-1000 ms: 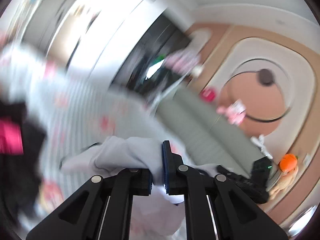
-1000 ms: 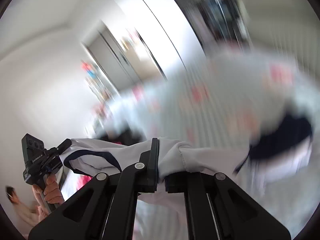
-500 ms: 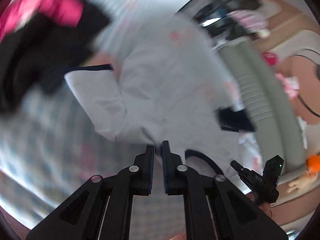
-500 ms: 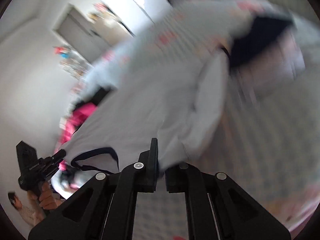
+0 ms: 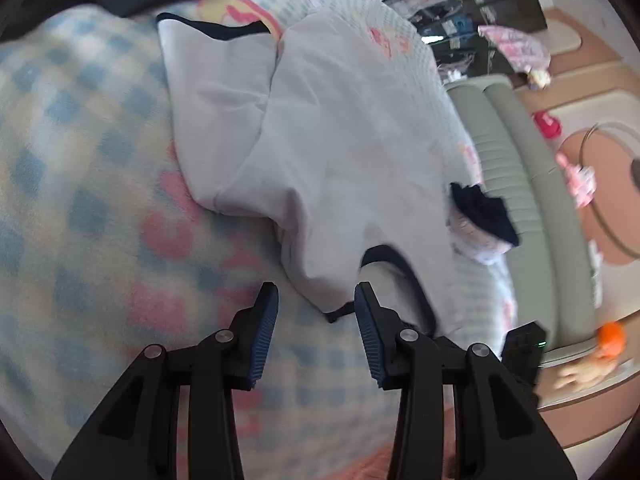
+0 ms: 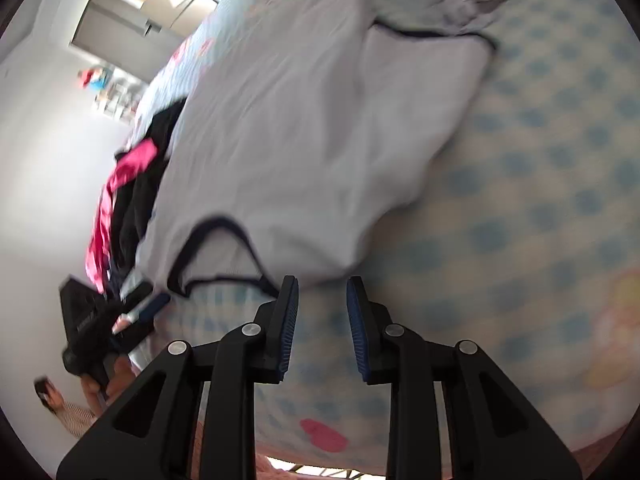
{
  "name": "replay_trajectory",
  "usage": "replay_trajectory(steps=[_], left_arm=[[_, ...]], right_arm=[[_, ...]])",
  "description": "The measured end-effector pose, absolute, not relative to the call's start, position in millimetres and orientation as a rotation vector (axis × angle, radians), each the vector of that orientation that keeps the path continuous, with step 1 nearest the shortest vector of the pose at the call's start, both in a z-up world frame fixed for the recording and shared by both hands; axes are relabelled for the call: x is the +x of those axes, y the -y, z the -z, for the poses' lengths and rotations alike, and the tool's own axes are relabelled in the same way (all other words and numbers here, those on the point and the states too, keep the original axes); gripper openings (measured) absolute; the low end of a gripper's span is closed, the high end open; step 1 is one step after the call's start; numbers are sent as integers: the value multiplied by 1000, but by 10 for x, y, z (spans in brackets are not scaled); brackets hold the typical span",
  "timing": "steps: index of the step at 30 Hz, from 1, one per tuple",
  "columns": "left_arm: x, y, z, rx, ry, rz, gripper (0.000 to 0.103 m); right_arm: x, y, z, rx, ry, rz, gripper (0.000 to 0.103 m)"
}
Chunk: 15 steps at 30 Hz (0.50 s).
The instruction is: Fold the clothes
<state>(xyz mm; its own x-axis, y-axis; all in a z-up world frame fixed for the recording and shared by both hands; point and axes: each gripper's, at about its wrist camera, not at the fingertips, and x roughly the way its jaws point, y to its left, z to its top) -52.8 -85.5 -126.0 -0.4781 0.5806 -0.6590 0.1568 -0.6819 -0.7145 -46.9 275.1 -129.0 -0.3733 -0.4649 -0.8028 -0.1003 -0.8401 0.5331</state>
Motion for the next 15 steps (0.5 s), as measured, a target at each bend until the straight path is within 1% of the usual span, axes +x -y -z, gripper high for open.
replay_trajectory(steps=[3, 5, 7, 9, 11, 13, 15], left_arm=[[-569, 688, 1257, -1426, 1063, -2146, 42], [-573, 559, 1146, -1449, 940, -2208, 46], [-604, 395, 1020, -1485, 735, -2347, 46], [-640, 318, 963, -1499, 633, -2422, 46], [-678, 340, 990, -1505, 673, -2423, 46], [-699, 473, 1064, -1512, 778, -2399, 46], [-742, 478, 1155, -1523, 832, -2376, 46]], right_arm=[[-519, -2631, 1352, 1629, 736, 2306, 27], [-509, -2598, 1342, 1636, 734, 2325, 28], [-499, -2571, 1311, 1622, 729, 2349, 28], [-500, -2566, 1293, 1616, 735, 2365, 28], [-456, -2669, 1278, 1613, 765, 2357, 28], [-453, -2713, 1276, 1607, 796, 2348, 28], [-434, -2749, 1239, 1583, 804, 2358, 28]])
